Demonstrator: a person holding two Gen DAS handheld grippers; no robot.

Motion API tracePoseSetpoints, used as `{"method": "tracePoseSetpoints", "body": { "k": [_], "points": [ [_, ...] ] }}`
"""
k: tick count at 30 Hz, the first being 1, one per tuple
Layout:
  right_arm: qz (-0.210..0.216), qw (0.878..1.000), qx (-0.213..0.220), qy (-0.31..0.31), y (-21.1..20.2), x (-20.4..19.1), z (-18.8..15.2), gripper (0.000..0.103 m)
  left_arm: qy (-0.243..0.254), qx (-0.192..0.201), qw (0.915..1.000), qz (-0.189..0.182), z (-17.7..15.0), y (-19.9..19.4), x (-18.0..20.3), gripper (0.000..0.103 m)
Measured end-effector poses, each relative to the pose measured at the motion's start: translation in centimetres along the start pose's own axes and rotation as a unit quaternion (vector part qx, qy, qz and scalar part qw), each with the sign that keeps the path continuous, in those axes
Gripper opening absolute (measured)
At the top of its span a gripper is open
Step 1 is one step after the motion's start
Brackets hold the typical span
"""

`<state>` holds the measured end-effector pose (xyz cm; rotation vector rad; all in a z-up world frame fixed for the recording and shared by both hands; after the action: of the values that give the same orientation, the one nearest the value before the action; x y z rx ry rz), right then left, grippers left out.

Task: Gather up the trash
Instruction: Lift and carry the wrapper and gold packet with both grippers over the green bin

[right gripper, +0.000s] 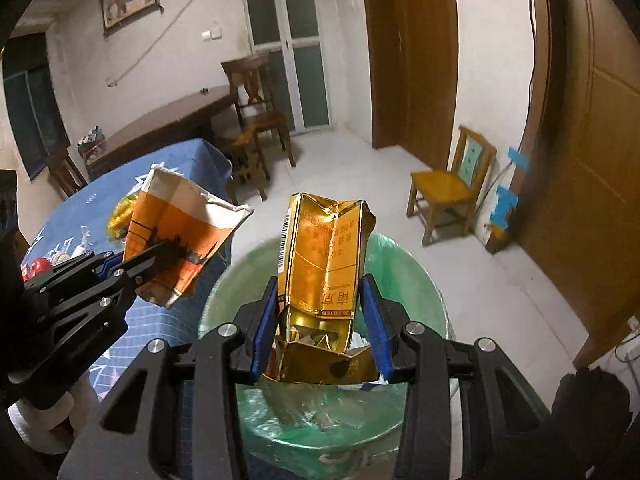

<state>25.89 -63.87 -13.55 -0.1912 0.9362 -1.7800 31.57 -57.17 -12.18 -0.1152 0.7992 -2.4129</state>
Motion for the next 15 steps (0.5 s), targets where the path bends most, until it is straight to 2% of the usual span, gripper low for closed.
{"method": "tracePoseSetpoints", "body": {
  "k": [8, 15],
  "points": [
    [-0.003, 0.999, -0.032, 0.017, 2.5, 1.7, -0.3, 0.039, -0.001, -0.038, 0.9992, -0.014, -1.6, 5.2, 0.6, 0.014],
    [-0.006, 0.999, -0.043, 0.018, 3.5, 2.3, -0.5, 0.039, -0.002, -0.051, 0.9986, -0.014, -2.3, 7.7, 0.5, 0.014]
  ]
}}
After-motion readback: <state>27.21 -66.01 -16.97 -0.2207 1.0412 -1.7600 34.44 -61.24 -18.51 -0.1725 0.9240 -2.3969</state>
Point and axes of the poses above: each gripper's, at about its wrist camera, not at the fingertips, and y roughly the way its jaws point, x to its right, z to its top, the point moved 7 cm from there along y, roughly the way its jaws point, and after that the axes turned 14 degrees about y, right-handed, at the moved point
